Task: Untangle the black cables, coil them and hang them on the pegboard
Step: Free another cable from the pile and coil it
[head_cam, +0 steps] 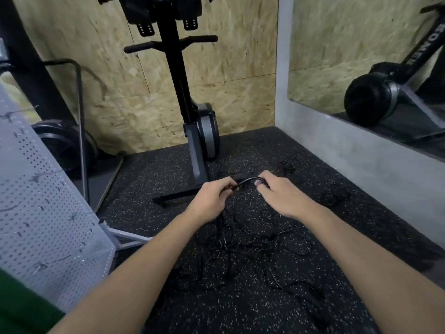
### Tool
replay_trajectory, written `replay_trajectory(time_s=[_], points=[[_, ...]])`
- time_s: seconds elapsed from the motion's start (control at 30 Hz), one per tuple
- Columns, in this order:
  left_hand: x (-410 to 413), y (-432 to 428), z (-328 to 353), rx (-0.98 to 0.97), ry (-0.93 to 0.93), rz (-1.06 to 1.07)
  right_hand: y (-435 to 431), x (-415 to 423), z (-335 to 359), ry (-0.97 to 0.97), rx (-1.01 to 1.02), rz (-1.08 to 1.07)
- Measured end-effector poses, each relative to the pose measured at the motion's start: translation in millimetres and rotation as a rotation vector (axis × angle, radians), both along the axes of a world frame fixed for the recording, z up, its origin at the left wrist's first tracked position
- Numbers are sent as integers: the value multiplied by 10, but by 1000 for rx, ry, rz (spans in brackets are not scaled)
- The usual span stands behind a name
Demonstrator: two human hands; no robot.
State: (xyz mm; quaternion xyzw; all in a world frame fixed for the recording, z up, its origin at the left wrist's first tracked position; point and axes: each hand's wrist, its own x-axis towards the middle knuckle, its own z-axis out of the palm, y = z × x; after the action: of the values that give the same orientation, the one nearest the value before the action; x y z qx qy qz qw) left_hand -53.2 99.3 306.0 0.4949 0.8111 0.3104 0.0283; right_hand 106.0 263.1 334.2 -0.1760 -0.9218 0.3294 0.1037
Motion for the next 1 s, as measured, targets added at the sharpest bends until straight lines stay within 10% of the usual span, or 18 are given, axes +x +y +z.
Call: replay_trajectory(time_s=[0.4,1.0], points=[[-500,-20,-357,-321,-54,-38,320,-356,-86,309,-191,-157],[-533,-121,308,509,-415,153,226,-654,-388,227,-64,-119]])
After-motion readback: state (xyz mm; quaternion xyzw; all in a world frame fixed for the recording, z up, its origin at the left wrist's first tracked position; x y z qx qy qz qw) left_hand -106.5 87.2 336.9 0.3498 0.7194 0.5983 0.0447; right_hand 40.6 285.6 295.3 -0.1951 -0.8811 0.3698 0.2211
